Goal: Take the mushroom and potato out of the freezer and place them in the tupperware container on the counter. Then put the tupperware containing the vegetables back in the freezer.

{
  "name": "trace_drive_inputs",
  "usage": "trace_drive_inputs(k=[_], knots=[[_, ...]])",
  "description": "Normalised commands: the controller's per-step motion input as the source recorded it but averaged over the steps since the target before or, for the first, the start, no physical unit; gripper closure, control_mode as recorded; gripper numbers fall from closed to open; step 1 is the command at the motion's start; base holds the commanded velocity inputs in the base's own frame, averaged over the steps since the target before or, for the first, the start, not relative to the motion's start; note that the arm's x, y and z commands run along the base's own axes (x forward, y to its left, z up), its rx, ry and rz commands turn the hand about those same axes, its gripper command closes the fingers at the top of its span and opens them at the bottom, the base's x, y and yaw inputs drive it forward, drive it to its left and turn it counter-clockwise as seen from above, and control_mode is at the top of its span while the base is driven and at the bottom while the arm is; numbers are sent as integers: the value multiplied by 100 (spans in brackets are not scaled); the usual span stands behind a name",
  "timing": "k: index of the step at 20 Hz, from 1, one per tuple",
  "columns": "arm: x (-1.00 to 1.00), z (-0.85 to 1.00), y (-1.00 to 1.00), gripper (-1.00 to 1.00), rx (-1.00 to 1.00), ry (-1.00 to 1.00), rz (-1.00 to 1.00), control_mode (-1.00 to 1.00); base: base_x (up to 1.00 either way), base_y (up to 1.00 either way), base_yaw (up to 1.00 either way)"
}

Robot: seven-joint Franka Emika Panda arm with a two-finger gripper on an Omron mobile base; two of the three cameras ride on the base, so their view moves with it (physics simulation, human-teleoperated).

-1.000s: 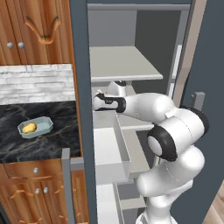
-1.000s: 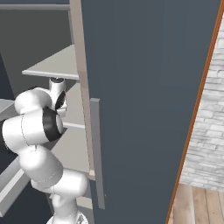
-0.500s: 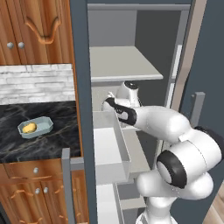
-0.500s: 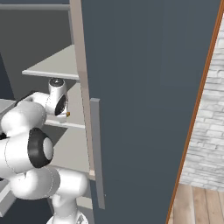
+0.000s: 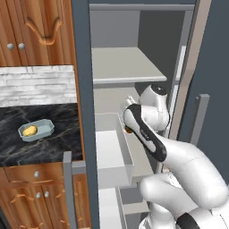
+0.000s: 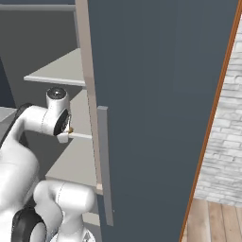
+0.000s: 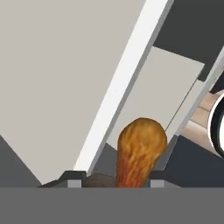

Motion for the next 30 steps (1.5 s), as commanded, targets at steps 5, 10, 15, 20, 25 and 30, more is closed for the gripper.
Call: trace_drive_inputs(k=[5,10,15,20,25,30], knots=[[-100,83,-8,100,-1,-9,12,-100,0,0,0],[-84,93,-20,100,-15,-14,32,-100,0,0,0],[-71,70,-36,100,-26,-9,39,-100,0,0,0],[-73,42,-9,100,-32,-5,36,-100,0,0,0],[-60,13,-11,100,-34,-2,33,-100,0,0,0],[-18,-6,-41,100,-19,0,19,-100,0,0,0]])
